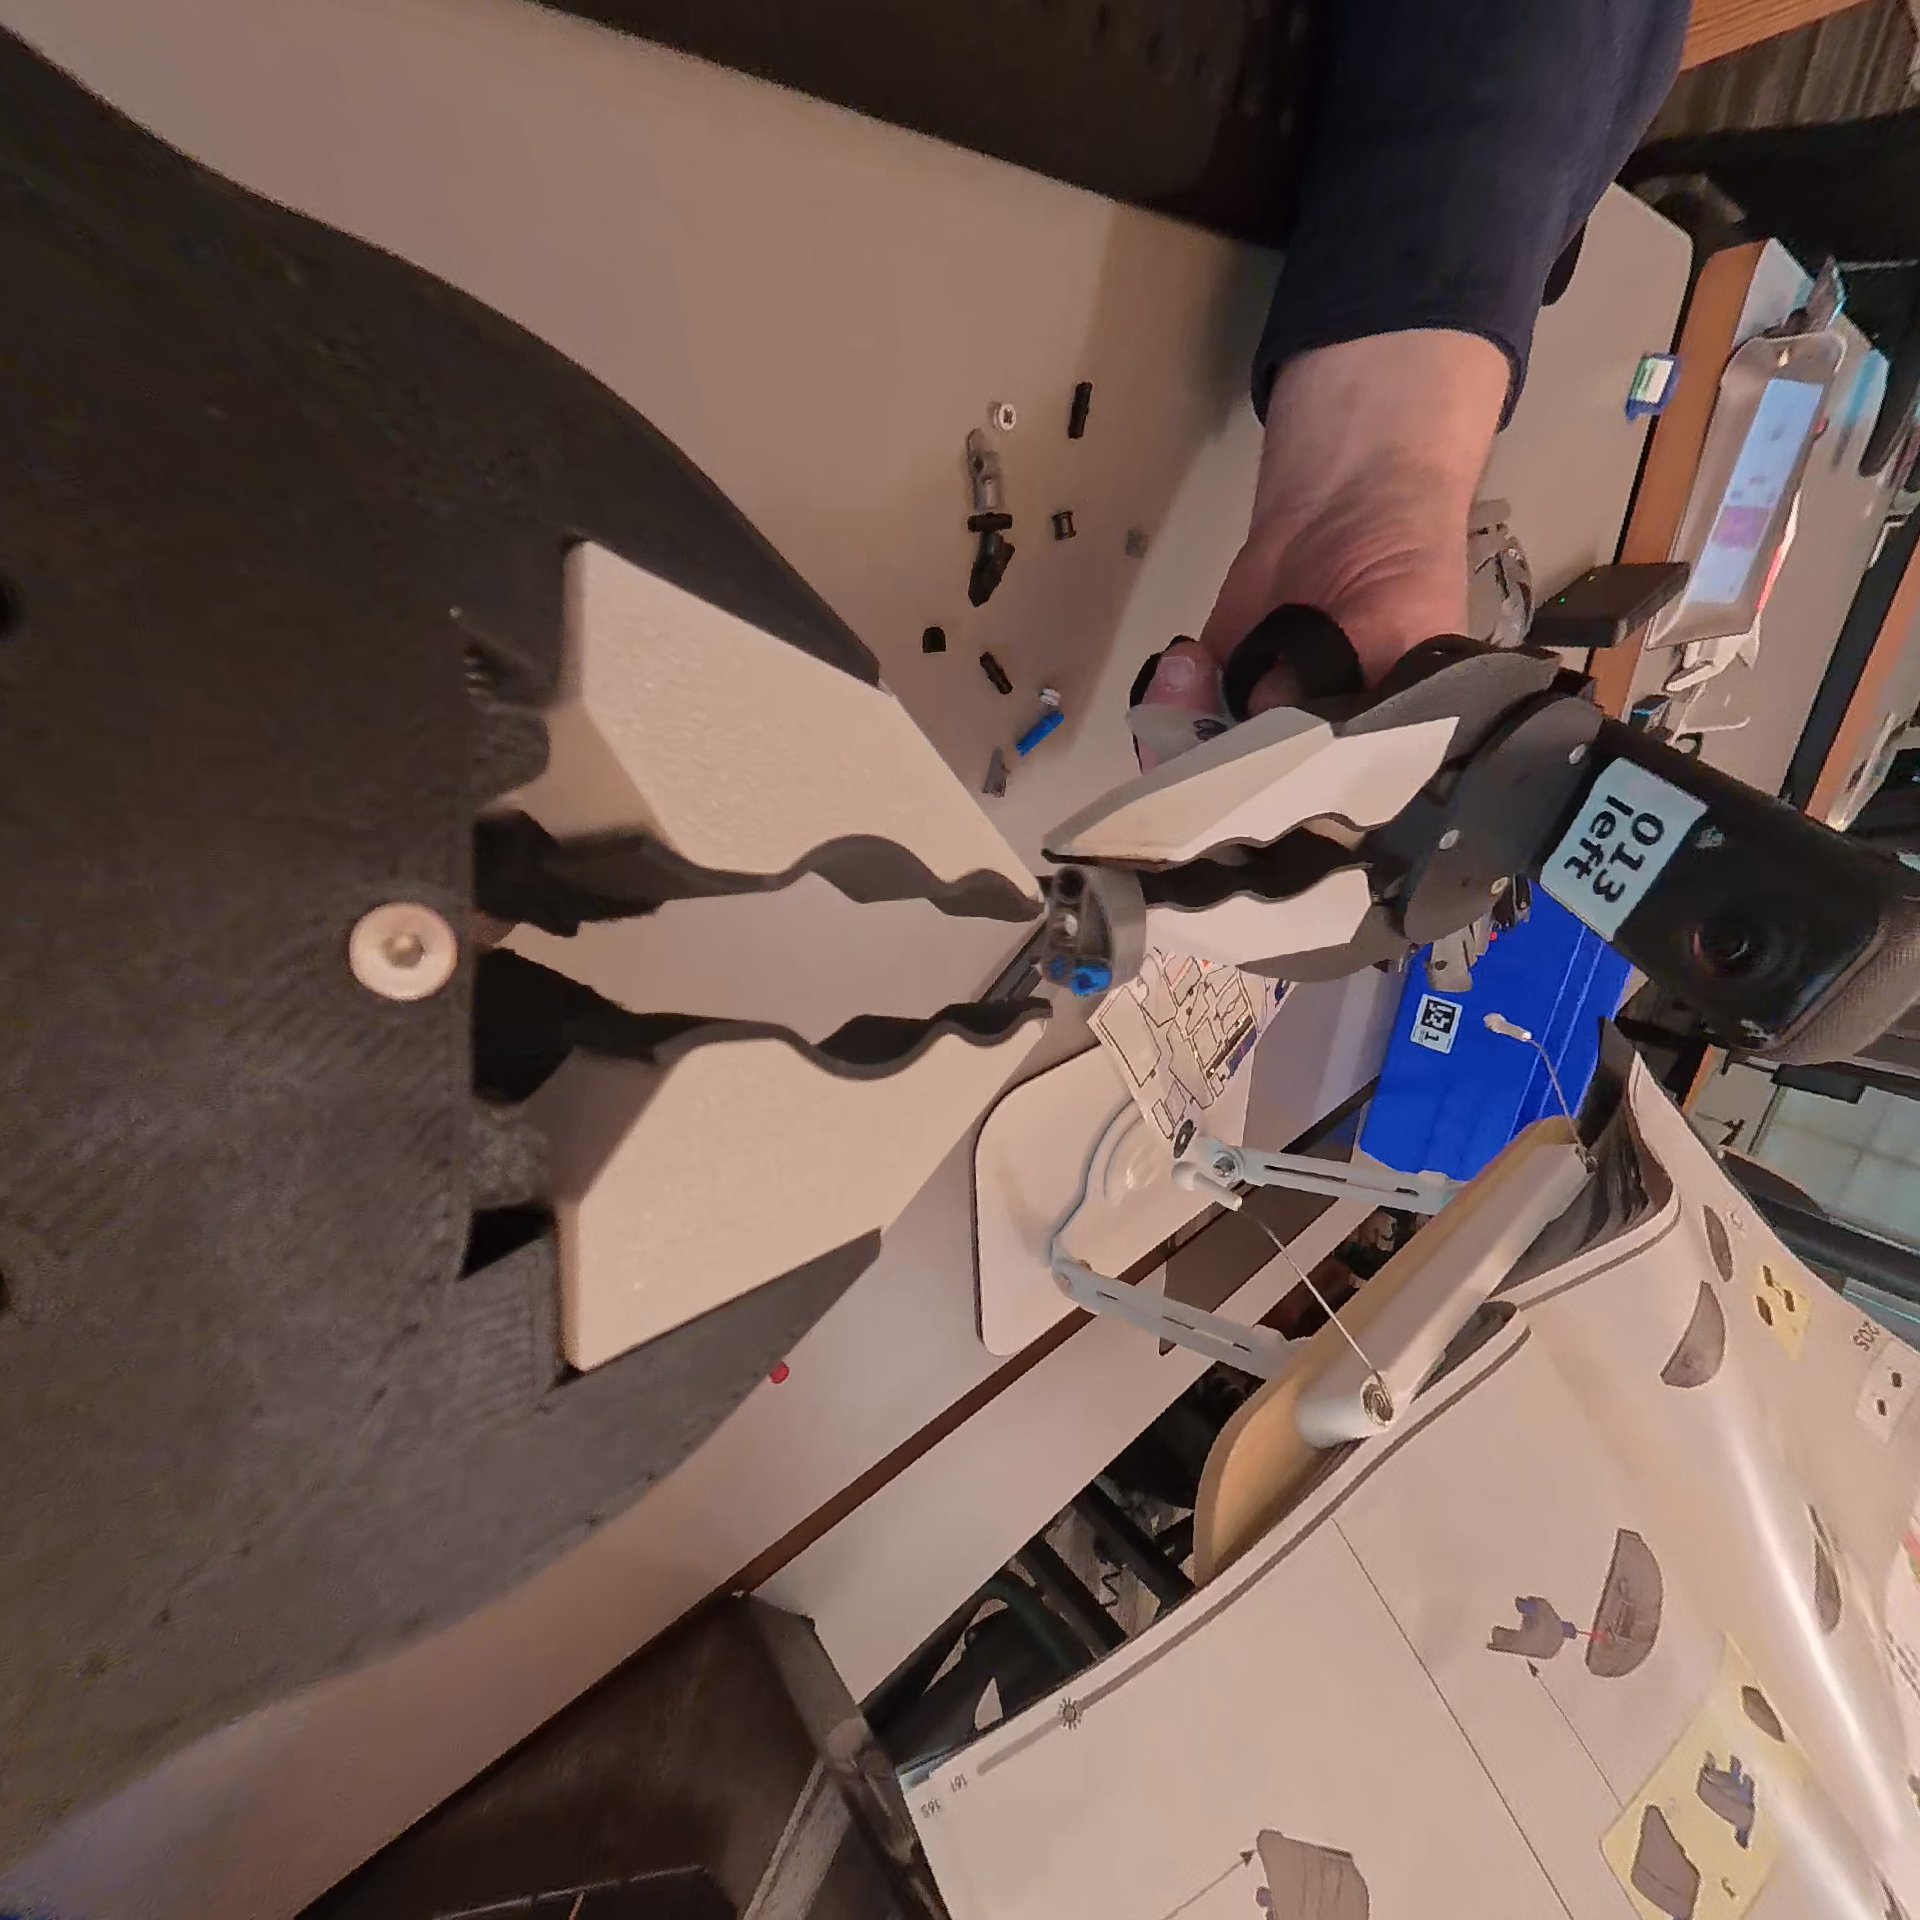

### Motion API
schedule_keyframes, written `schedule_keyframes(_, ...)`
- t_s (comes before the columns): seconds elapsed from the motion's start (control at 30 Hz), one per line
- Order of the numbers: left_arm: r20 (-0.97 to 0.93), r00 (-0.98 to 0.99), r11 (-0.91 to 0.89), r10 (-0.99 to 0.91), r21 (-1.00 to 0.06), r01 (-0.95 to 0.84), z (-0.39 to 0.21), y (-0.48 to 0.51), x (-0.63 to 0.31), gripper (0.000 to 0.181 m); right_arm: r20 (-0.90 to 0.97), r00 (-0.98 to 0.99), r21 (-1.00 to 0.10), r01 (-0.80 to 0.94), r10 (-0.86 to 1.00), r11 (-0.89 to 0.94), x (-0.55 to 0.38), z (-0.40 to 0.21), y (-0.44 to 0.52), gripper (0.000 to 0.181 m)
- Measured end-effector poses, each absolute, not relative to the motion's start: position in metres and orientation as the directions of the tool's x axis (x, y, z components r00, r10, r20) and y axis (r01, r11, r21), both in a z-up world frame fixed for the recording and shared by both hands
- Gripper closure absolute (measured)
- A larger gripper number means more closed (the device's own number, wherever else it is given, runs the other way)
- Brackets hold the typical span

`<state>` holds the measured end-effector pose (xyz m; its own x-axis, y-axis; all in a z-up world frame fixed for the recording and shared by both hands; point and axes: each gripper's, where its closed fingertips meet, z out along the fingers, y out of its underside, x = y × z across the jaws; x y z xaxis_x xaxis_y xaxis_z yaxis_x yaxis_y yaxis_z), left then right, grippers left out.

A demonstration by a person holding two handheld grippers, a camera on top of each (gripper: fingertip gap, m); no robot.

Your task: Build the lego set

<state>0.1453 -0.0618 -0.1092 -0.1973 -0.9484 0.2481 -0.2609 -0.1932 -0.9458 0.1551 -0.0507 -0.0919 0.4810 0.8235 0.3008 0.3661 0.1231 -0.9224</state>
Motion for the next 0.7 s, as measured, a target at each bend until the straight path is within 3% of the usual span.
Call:
schedule_keyframes(0.3, 0.235, -0.206, -0.161, -0.95, -0.934, -0.319, -0.121, -0.067, 0.148, 0.176, 0.3, 0.46, -0.921, 0.369, 0.836, 0.128, 0.152, -0.094, -0.054, 0.178)
schedule_keyframes(0.7, 0.243, -0.204, -0.172, -0.948, -0.934, -0.313, -0.12, -0.066, 0.149, 0.175, 0.301, 0.464, -0.918, 0.378, 0.834, 0.121, 0.153, -0.095, -0.054, 0.179)
